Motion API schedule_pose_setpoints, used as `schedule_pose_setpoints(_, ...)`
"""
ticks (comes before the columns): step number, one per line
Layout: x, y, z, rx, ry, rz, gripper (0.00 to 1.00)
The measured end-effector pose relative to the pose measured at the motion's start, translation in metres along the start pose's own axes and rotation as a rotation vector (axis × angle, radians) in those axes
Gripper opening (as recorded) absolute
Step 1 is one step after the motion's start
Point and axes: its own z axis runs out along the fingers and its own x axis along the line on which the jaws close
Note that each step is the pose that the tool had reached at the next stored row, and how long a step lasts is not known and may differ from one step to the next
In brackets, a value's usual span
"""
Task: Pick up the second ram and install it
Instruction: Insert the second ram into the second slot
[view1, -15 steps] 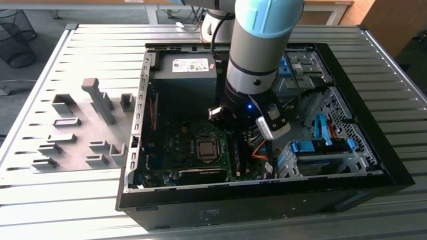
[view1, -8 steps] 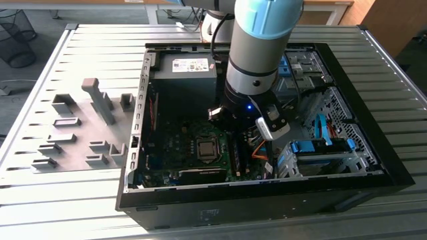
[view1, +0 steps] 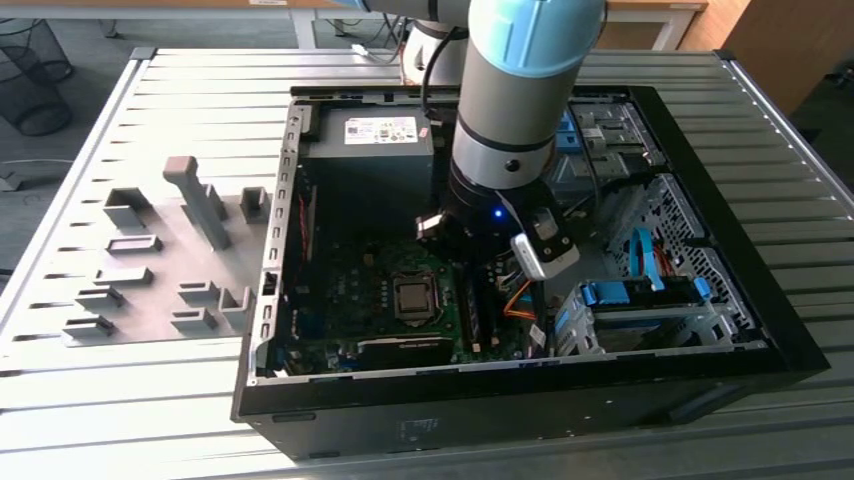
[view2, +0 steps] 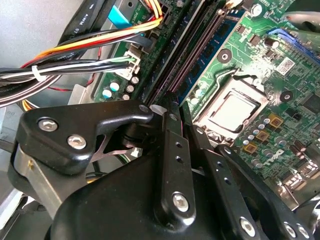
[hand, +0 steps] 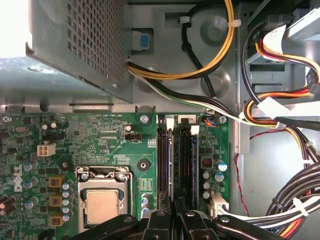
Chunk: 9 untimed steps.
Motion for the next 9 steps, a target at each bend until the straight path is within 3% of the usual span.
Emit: schedule_pose_setpoints(9, 0.0004, 0.0001, 0.0024, 0.0003, 0.0003, 0.000, 0.14)
